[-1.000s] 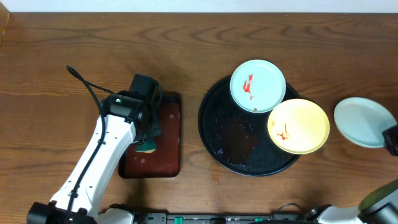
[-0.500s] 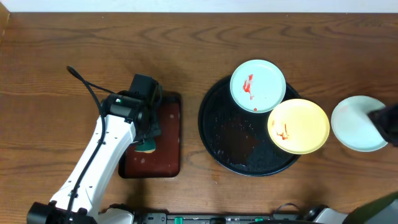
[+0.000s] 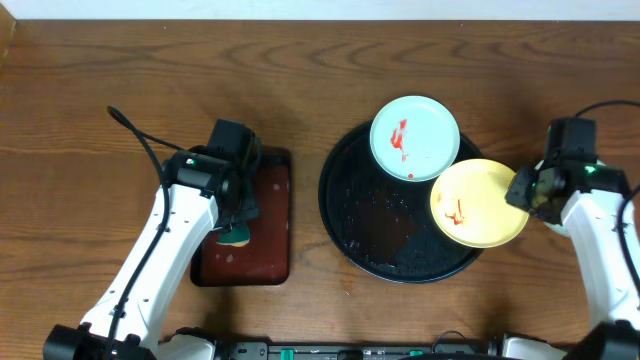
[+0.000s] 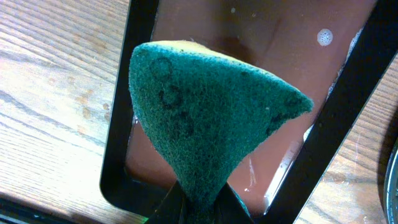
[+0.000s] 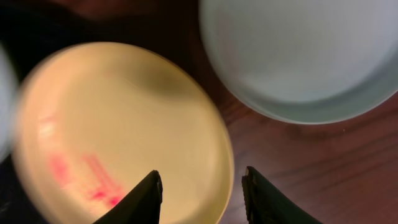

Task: Clean dirty plates on tray and stack at the side
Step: 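Reach the right gripper to the yellow plate rim and grip it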

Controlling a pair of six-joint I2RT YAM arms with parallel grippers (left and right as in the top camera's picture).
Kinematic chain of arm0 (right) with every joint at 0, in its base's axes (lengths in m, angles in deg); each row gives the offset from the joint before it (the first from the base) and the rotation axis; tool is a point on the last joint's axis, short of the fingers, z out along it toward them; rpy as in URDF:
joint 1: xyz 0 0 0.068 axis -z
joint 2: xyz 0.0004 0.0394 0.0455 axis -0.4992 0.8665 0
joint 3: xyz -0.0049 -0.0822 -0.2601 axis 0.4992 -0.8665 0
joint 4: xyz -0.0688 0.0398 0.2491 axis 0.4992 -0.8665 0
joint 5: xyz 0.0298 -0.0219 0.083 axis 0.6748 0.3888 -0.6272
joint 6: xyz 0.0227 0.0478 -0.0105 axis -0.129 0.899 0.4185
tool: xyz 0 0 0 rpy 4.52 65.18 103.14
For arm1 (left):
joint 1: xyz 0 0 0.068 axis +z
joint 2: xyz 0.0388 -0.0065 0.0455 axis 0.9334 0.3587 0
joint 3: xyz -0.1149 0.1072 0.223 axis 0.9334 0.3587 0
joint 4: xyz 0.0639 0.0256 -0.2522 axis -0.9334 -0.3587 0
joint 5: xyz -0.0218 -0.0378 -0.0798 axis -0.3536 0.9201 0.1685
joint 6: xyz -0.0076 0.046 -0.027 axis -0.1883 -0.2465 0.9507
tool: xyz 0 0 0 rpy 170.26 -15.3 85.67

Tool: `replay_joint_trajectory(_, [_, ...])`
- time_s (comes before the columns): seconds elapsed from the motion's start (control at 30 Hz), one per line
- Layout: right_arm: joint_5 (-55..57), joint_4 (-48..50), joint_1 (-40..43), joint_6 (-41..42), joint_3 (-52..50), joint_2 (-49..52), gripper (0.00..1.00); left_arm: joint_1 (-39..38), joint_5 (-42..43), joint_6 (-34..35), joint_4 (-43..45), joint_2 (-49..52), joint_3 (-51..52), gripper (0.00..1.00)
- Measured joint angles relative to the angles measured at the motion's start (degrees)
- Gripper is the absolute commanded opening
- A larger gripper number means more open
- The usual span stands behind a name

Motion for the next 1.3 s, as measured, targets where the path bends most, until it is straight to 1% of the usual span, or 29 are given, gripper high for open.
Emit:
replay_joint_trajectory(0.07, [1.66, 0.42, 0.04, 0.5, -1.53, 1.38, 0.41, 0.0, -0.02, 0.0, -0.15, 0.0, 0.0, 0.08])
replay_joint_trajectory(0.17, [2.67, 0.57, 0.04, 0.81, -2.12, 3.13, 0.37, 0.0, -0.02, 0.0, -0.2, 0.0, 0.0, 0.08])
replay_joint_trajectory(0.27, [2.82, 0.5, 0.04, 1.55, -2.16, 3.91, 0.22, 0.0, -0.02, 0.0, -0.2, 0.0, 0.0, 0.08])
replay_joint_trajectory(0.3, [2.75, 0.55, 0.04, 1.86, -2.25, 3.98, 0.19, 0.0, -0.02, 0.0, -0.2, 0.0, 0.0, 0.08])
replay_joint_trajectory(0.43, [2.8, 2.29, 0.04, 3.65, -4.42, 4.48, 0.19, 0.0, -0.02, 0.0, -0.2, 0.0, 0.0, 0.07])
replay_joint_trajectory(0.47, [2.8, 2.75, 0.04, 3.87, -5.22, 4.68, 0.17, 0.0, -0.02, 0.0, -0.2, 0.0, 0.0, 0.08])
replay_joint_trajectory(0.53, [2.82, 2.86, 0.04, 4.11, -6.8, 5.03, 0.07, 0.0, -0.02, 0.0, -0.2, 0.0, 0.0, 0.08])
replay_joint_trajectory(0.6, [2.67, 2.58, 0.04, 4.15, -7.17, 5.09, 0.01, 0.0, -0.02, 0.0, -0.22, 0.0, 0.0, 0.07])
replay_joint_trajectory(0.73, [1.53, 1.11, 0.04, 3.67, -6.71, 3.91, 0.01, 0.0, -0.02, 0.0, -0.2, 0.0, 0.0, 0.08])
replay_joint_trajectory(0.83, [0.2, -1.16, 0.02, 2.23, -5.97, 0.83, 0.01, 0.0, -0.02, 0.0, -0.2, 0.0, 0.0, 0.07])
replay_joint_trajectory(1.03, [-8.07, -3.06, -0.96, -3.96, -4.24, -11.04, 0.01, 0.0, -0.02, 0.0, -0.2, 0.0, 0.0, 0.08])
replay_joint_trajectory(1.17, [-15.61, -3.02, -4.76, -8.81, -3.65, -15.5, 0.01, 0.0, 0.0, -0.35, 0.2, 0.0, 0.0, 0.07])
replay_joint_trajectory(1.3, [-19.34, -2.1, -10.88, -10.03, -3.87, -14.97, 0.01, 0.0, 1.2, -1.95, 1.33, 0.0, 0.0, 0.07])
